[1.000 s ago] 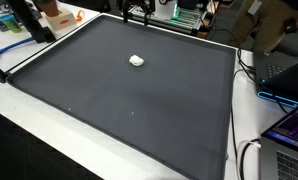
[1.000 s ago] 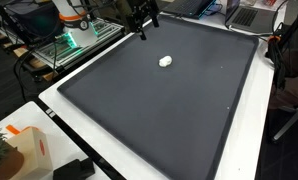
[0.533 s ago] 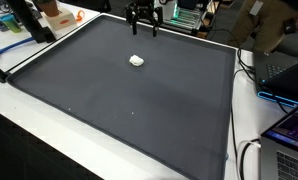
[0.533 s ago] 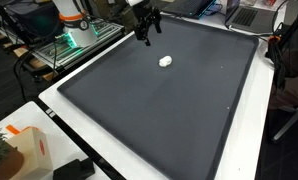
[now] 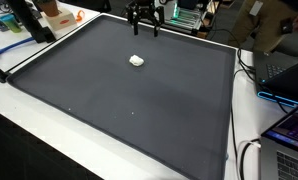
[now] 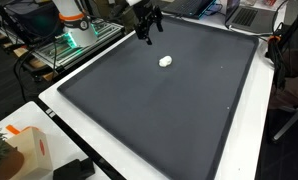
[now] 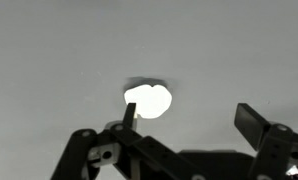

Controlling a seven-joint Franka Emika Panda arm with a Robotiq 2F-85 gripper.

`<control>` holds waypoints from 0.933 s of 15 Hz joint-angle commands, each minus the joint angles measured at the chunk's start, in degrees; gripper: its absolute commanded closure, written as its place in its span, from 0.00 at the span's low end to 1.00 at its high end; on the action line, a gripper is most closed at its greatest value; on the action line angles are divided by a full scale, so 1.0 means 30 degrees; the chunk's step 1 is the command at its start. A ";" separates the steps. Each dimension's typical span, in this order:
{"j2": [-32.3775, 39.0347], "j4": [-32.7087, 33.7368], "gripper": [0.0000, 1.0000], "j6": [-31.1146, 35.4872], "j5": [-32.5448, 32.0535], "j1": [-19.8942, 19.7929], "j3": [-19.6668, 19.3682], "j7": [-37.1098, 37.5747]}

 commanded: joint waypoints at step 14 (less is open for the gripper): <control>0.2200 0.2214 0.00 0.4323 1.3762 0.3185 -0.0108 -1.0733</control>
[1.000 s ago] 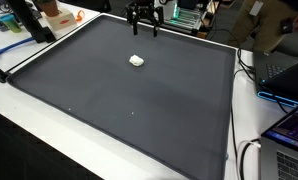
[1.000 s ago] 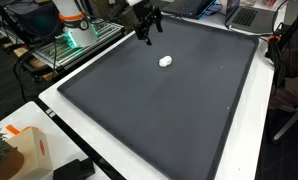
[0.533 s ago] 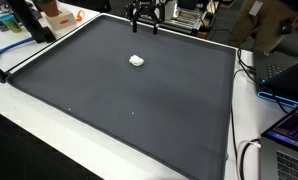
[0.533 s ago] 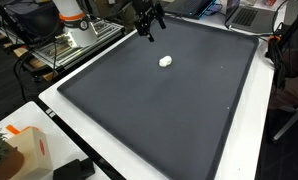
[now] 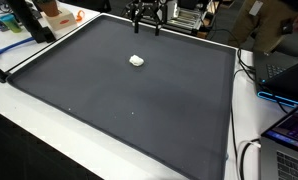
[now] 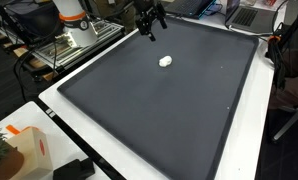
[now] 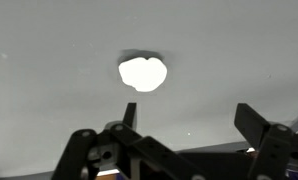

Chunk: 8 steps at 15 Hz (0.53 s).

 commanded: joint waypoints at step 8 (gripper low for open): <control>0.3536 0.2158 0.00 -0.0222 0.2864 -0.0096 -0.0012 -0.2229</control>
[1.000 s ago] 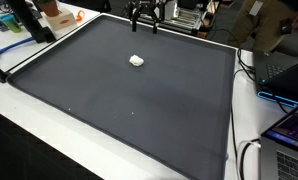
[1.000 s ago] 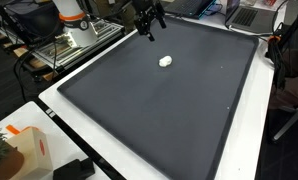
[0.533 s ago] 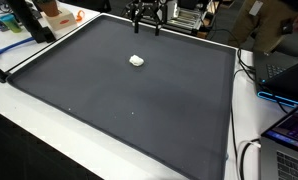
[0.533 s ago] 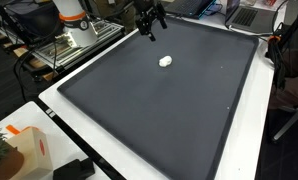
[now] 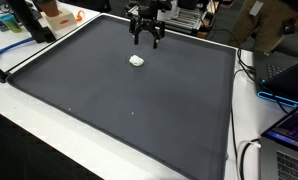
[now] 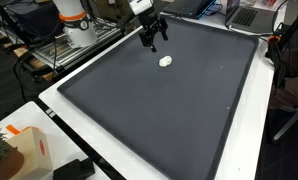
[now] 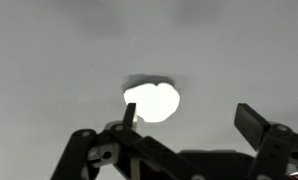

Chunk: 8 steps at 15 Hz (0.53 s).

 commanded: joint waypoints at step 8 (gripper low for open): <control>0.1236 0.1119 0.00 0.1114 0.0576 -0.0059 0.0103 -0.0074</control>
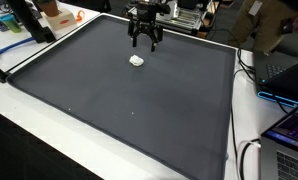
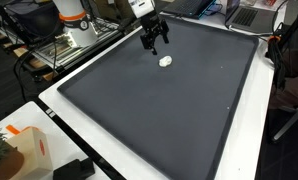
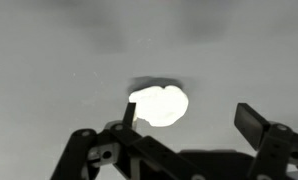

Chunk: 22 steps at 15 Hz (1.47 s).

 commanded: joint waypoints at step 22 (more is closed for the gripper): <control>0.1098 0.1754 0.00 0.1330 0.0079 -0.0059 -0.0048 0.0697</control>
